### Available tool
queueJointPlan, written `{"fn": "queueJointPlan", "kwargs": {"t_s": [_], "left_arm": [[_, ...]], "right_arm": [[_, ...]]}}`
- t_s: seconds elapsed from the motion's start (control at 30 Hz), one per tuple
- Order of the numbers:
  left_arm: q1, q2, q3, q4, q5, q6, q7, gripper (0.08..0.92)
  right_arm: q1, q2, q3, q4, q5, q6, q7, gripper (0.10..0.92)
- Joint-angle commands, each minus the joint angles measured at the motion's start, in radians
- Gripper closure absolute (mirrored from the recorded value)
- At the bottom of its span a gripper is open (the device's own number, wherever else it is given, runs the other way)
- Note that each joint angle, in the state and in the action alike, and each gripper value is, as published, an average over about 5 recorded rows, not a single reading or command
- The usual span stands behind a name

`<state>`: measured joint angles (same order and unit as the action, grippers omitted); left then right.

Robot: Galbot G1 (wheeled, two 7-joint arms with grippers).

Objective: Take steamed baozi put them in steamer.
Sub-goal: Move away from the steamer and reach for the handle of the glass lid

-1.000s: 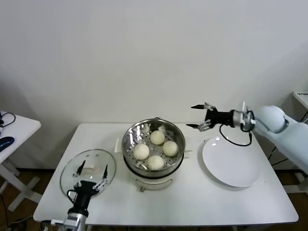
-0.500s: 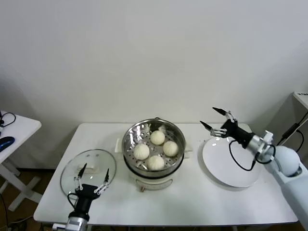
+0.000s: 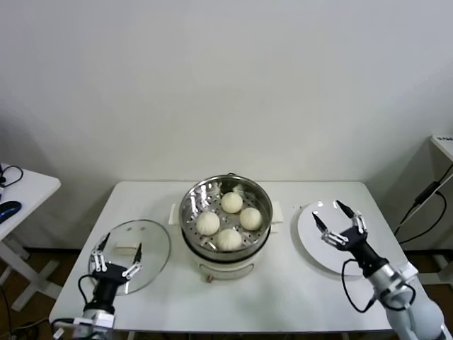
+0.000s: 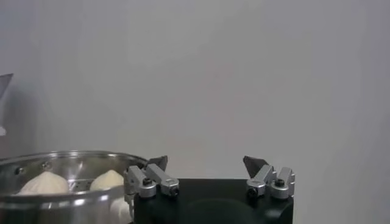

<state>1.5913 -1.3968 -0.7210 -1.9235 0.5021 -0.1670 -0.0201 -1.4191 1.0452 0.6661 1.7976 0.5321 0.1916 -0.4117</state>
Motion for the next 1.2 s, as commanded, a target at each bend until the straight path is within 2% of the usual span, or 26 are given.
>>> {"fn": "queueJointPlan", "kwargs": {"t_s": [0.03,0.17,0.37,0.87,1.2], "left_arm": [[-0.063,0.034,-0.059,0.012,0.721,0.084,-0.021,0.177],[-0.086,0.053,-0.053,0.049,0.884,0.072,0.001,0.177],[-0.126,0.067,-0.044,0.167,1.03,0.033,-0.023,0.177],[-0.193,0.057,-0.018,0.308,1.011,0.018,-0.049,0.177],[-0.227,0.055,-0.012,0.347,0.987,0.031,-0.046,0.177]], "right_arm": [[-0.167,0.137,0.09,0.027,-0.019,0.034,0.026,0.203],[-0.15,0.14,0.09,0.014,-0.018,0.031,0.021,0.203],[-0.116,0.123,0.086,-0.006,-0.016,0.019,0.02,0.203],[-0.018,0.082,0.04,-0.057,-0.024,-0.007,0.025,0.203],[0.01,0.069,0.032,-0.075,-0.032,-0.01,0.024,0.203]]}}
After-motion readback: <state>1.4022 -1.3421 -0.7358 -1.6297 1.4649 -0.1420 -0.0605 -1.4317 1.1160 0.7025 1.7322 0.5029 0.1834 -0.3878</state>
